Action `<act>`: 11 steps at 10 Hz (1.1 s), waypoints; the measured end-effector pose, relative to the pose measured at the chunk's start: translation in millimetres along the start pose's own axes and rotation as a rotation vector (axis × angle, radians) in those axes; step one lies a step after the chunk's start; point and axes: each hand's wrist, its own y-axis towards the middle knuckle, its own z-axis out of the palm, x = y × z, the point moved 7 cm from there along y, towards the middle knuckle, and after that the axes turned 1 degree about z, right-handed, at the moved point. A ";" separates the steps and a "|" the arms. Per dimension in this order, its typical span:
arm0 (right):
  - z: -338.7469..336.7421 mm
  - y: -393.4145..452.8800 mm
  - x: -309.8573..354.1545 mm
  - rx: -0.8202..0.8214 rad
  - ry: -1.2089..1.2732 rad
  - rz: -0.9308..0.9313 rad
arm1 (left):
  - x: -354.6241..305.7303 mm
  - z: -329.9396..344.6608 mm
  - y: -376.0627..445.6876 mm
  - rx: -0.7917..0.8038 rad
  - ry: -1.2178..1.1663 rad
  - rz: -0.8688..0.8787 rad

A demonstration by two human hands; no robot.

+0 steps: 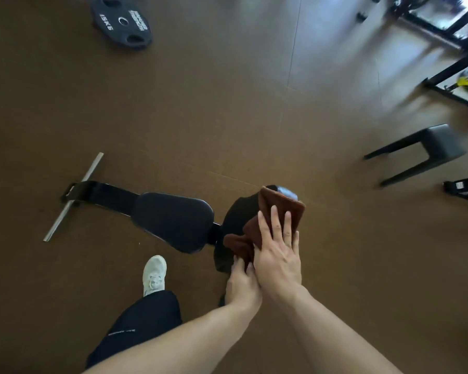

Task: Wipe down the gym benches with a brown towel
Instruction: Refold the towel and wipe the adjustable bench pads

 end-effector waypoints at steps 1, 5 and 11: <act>7.1 23.2 -2.7 -0.070 0.002 0.060 | -4.6 -12.4 8.9 -0.024 0.065 -0.002; -21.1 75.4 2.4 -0.154 0.091 0.319 | -36.8 -62.4 57.8 0.093 -0.052 -0.164; -44.0 128.9 19.8 -0.179 0.043 0.014 | -71.6 -98.3 55.8 -0.021 -0.208 -0.156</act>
